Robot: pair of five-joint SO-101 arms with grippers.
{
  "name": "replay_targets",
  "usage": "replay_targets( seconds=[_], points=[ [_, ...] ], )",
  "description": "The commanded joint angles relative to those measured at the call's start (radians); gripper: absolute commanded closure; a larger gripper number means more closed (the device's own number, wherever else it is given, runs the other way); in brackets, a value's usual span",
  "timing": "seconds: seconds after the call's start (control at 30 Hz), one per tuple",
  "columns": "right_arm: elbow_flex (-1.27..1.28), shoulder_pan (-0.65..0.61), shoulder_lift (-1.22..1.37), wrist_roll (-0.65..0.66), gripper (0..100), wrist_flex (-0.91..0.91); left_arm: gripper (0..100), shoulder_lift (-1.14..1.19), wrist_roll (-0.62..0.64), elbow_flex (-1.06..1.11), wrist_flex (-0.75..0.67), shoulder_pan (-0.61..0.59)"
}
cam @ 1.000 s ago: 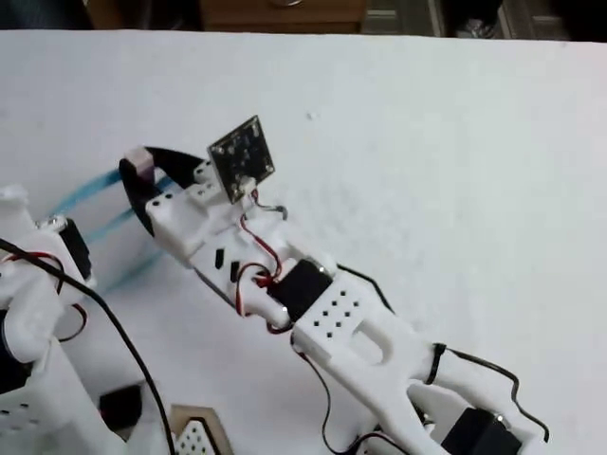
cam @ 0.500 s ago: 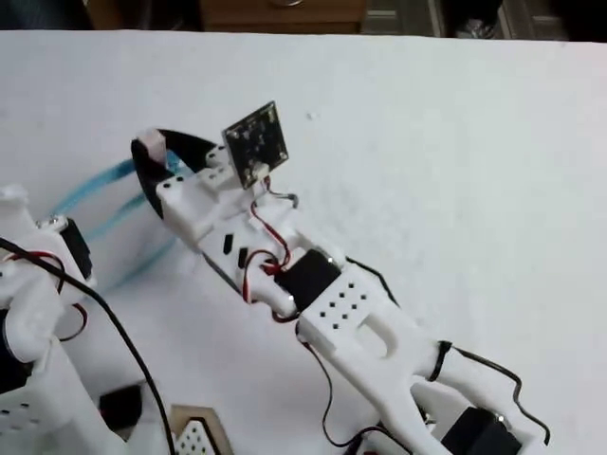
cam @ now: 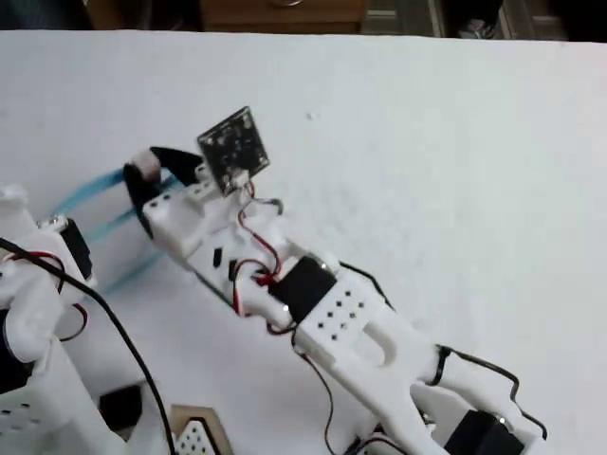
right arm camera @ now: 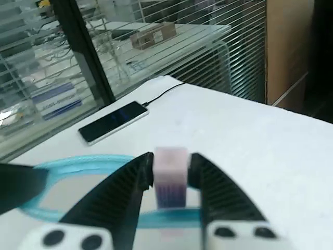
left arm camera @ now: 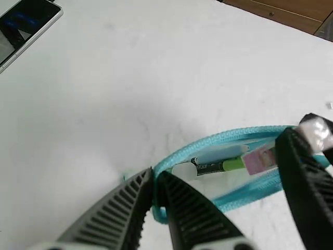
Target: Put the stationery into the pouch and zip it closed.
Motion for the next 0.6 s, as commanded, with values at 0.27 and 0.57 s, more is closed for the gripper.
replay_targets(
  seconds=[0.27,0.57],
  points=[
    [-0.204,0.077,-0.197,0.002,67.3,0.282,98,0.002,0.006,-0.017,-0.006,-0.002],
    [-0.137,0.335,-0.303,0.0,69.3,0.492,98,0.004,0.006,-0.017,-0.011,-0.002]
  ],
)
